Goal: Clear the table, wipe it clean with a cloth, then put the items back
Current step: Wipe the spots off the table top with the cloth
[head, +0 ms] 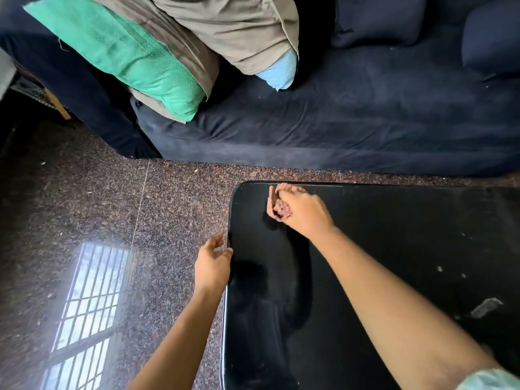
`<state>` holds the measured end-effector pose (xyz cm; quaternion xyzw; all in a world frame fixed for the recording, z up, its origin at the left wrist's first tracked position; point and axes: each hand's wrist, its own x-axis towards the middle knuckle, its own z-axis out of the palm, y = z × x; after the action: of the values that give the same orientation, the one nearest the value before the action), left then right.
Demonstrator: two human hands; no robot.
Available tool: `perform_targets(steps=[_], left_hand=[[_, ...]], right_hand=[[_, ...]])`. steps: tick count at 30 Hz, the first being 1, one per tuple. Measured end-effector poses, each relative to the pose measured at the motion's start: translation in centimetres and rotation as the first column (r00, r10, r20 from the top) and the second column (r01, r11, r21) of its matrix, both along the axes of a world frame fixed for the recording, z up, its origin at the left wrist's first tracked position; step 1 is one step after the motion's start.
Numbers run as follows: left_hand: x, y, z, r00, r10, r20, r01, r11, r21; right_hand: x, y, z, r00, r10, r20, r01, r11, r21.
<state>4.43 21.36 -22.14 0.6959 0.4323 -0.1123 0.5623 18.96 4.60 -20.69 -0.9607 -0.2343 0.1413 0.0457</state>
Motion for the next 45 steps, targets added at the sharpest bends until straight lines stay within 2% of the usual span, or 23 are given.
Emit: perform_targets(steps=[4,5,6,7,8,9,10,12,13,15,19,21,23,26,28,29,31,32,34,37,39,41,45], left_hand=[[-0.9,-0.8,-0.2,0.998,-0.053,-0.022,0.053,0.998,-0.019],[-1.0,-0.9,-0.2,0.998,-0.054,-0.031,0.054,0.998,-0.011],[-1.0,-1.0,0.0,0.998,-0.054,-0.036,0.054,0.999,-0.004],[-0.9,-1.0,0.2,0.998,-0.054,-0.036,0.054,0.999,0.000],[-0.9,-1.0,0.4,0.998,-0.050,-0.028,0.050,0.999,-0.009],[-0.9,-1.0,0.6,0.999,-0.035,-0.017,0.035,0.999,-0.026],[-1.0,-1.0,0.7,1.000,-0.015,-0.009,0.014,0.999,-0.048],[-1.1,-0.9,0.7,1.000,0.019,0.000,-0.019,0.997,-0.071],[-1.1,-0.9,0.6,0.999,0.033,0.004,-0.032,0.996,-0.081],[-1.4,-0.8,0.3,0.998,0.062,0.005,-0.061,0.991,-0.116],[-1.3,-0.8,0.8,0.990,0.140,-0.009,-0.140,0.976,-0.168],[-0.9,-0.6,1.0,0.989,0.150,0.001,-0.147,0.969,-0.198],[-0.6,-0.4,0.8,0.988,0.157,-0.018,-0.157,0.964,-0.216],[-0.6,-0.4,0.2,0.986,0.160,-0.041,-0.166,0.962,-0.217],[-0.6,-0.5,0.1,0.990,0.136,-0.045,-0.143,0.966,-0.214],[-0.5,-0.7,0.3,0.990,0.135,-0.045,-0.142,0.966,-0.215],[-0.4,-0.7,0.3,0.989,0.140,-0.046,-0.147,0.965,-0.216],[-0.5,-0.8,0.3,0.989,0.138,-0.042,-0.144,0.966,-0.216],[-0.6,-0.7,0.1,0.991,0.131,-0.032,-0.134,0.968,-0.214],[-0.9,-0.3,0.4,0.986,0.165,-0.010,-0.163,0.957,-0.239],[-1.0,-0.7,1.1,0.974,0.228,0.016,-0.215,0.939,-0.270],[-1.2,-1.1,1.5,0.964,0.265,0.037,-0.243,0.926,-0.289],[-1.8,-1.3,1.0,0.965,0.256,0.058,-0.234,0.938,-0.256]], right_hand=[[-6.6,0.0,1.1,0.995,0.079,-0.056,-0.072,0.991,0.113],[-7.9,-0.1,2.1,0.992,0.019,-0.122,-0.001,0.989,0.145],[-8.3,-0.6,3.1,0.956,-0.109,-0.273,0.174,0.959,0.225],[-8.0,-1.3,3.7,0.858,-0.231,-0.460,0.387,0.878,0.282],[-7.2,-2.1,4.1,0.713,-0.289,-0.639,0.593,0.734,0.331],[-6.0,-2.8,4.5,0.619,-0.342,-0.707,0.726,0.594,0.347],[-4.4,-3.6,4.2,0.597,-0.413,-0.688,0.786,0.473,0.397],[-1.4,-4.2,4.0,0.617,-0.588,-0.524,0.784,0.397,0.477],[-0.1,-3.9,3.8,0.643,-0.667,-0.378,0.753,0.458,0.473],[1.1,-2.6,3.5,0.719,-0.689,-0.092,0.664,0.642,0.383],[0.1,2.7,0.0,0.825,-0.560,0.071,0.550,0.826,0.123],[-1.2,5.8,-1.4,0.918,-0.392,0.061,0.389,0.919,0.056],[-2.5,7.9,-1.6,0.992,-0.125,-0.004,0.125,0.991,0.057],[-3.0,6.1,-1.1,0.965,0.250,-0.080,-0.248,0.968,0.038],[-2.3,3.2,-1.1,0.981,0.181,-0.071,-0.180,0.983,0.022],[-2.0,1.9,-1.3,0.998,0.019,-0.058,-0.019,1.000,0.008],[-1.9,1.0,-1.5,0.937,-0.348,-0.026,0.346,0.936,-0.065],[-2.2,1.8,-1.5,0.906,-0.423,0.005,0.422,0.903,-0.078],[-3.3,4.7,-1.4,0.937,-0.350,-0.005,0.350,0.936,-0.043],[-6.4,7.7,-1.4,0.995,0.044,-0.087,-0.038,0.997,0.061],[-7.7,5.9,-1.7,0.984,0.166,-0.067,-0.159,0.983,0.097],[-8.4,3.3,-2.2,0.999,0.034,0.010,-0.035,0.993,0.117],[-10.0,3.3,-2.5,0.957,-0.290,0.014,0.289,0.957,0.011]])
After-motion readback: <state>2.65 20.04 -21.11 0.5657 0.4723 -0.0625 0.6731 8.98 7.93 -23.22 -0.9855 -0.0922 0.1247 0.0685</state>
